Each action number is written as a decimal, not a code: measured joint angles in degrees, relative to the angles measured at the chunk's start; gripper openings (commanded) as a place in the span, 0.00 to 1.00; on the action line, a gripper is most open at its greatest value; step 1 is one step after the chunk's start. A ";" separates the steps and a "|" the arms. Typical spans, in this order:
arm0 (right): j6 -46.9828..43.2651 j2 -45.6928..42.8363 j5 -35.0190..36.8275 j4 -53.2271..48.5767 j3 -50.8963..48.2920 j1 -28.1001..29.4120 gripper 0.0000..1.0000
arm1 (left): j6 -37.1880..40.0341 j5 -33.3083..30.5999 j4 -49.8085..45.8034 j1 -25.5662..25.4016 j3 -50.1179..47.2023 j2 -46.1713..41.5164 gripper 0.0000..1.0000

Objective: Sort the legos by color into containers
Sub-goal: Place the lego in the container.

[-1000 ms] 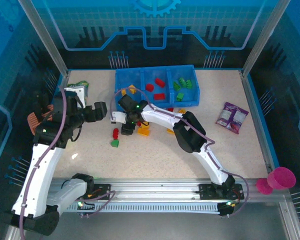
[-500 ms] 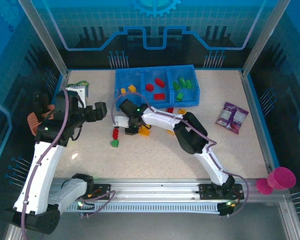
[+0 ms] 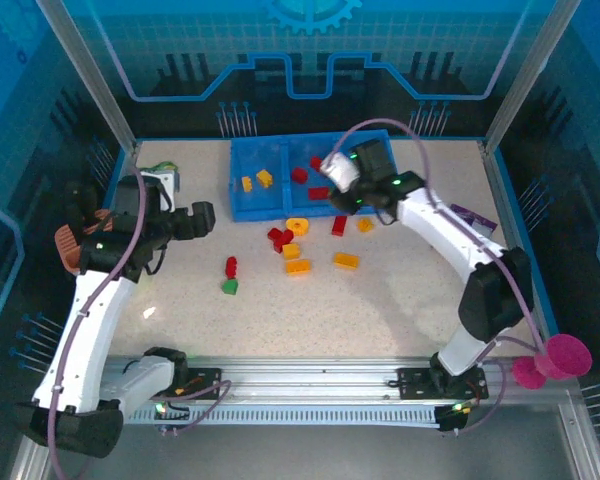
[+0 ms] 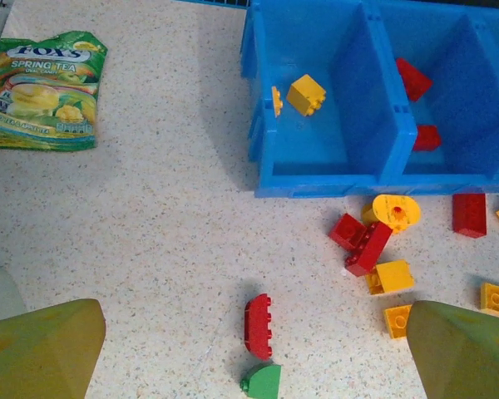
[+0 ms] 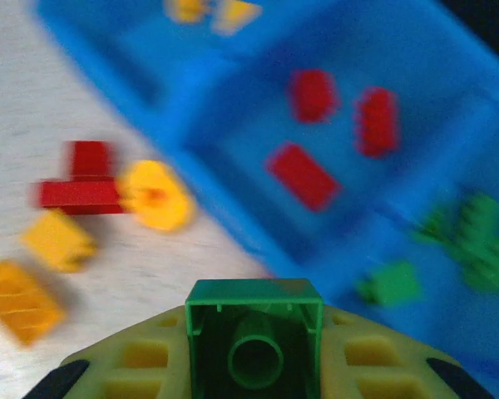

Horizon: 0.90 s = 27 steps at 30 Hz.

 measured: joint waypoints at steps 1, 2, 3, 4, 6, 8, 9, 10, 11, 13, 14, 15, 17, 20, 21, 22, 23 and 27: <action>0.98 -0.09 0.20 0.48 -0.15 -2.58 0.21 | 0.02 0.09 0.07 0.00 0.00 0.31 0.94; 2.01 0.09 0.70 1.14 -0.31 -5.25 0.21 | 0.02 0.15 0.26 0.00 0.00 0.57 0.94; 2.95 0.44 1.16 1.60 -0.31 -7.50 0.21 | 0.02 0.35 0.48 0.02 0.00 0.76 0.94; 3.74 0.94 1.40 2.01 -0.22 -9.11 0.21 | 0.02 0.57 0.61 0.07 0.00 0.96 0.94; 5.11 2.95 1.70 2.45 0.83 -11.58 0.21 | 0.02 0.96 0.94 0.13 0.00 1.31 0.94; 5.84 5.92 1.70 2.99 2.73 -12.61 0.21 | 0.07 1.01 1.05 0.24 0.00 1.57 0.94; 6.03 7.87 1.73 3.15 4.17 -12.74 0.21 | 0.20 1.01 1.07 0.26 0.00 1.66 0.94; 6.21 9.92 1.77 3.13 5.88 -12.74 0.21 | 0.24 1.01 1.07 0.26 0.00 1.77 0.94; 6.25 12.37 1.79 3.17 8.07 -12.74 0.21 | 0.26 1.01 1.09 0.26 0.00 1.86 0.94; 6.45 17.44 1.86 3.41 12.76 -12.74 0.21 | 0.28 1.01 1.09 0.28 0.02 1.99 0.94; 6.67 19.93 1.86 3.72 15.19 -12.79 0.21 | 0.28 1.01 1.09 0.31 0.07 2.14 0.94; 6.86 22.34 1.64 3.89 17.55 -12.85 0.21 | 0.28 1.01 1.18 0.31 0.07 2.29 0.94; 7.10 27.52 1.62 2.91 23.91 -12.90 0.21 | 0.26 1.07 1.27 0.33 0.07 2.56 0.94; 7.08 35.21 1.68 0.92 35.08 -13.03 0.21 | 0.26 1.44 1.27 0.37 0.07 2.73 0.94; 7.08 37.31 1.68 0.17 38.21 -13.07 0.21 | 0.24 1.44 1.27 0.37 0.07 2.73 0.94; 7.08 38.66 1.68 -0.39 40.13 -13.11 0.22 | 0.24 1.44 1.29 0.37 0.07 2.73 0.95; 7.06 39.78 1.68 -1.09 41.68 -13.11 0.22 | 0.24 1.46 1.36 0.42 0.07 2.73 0.95; 7.02 40.72 1.64 -3.74 42.29 -13.11 0.25 | 0.24 2.08 1.77 0.55 0.07 2.95 0.95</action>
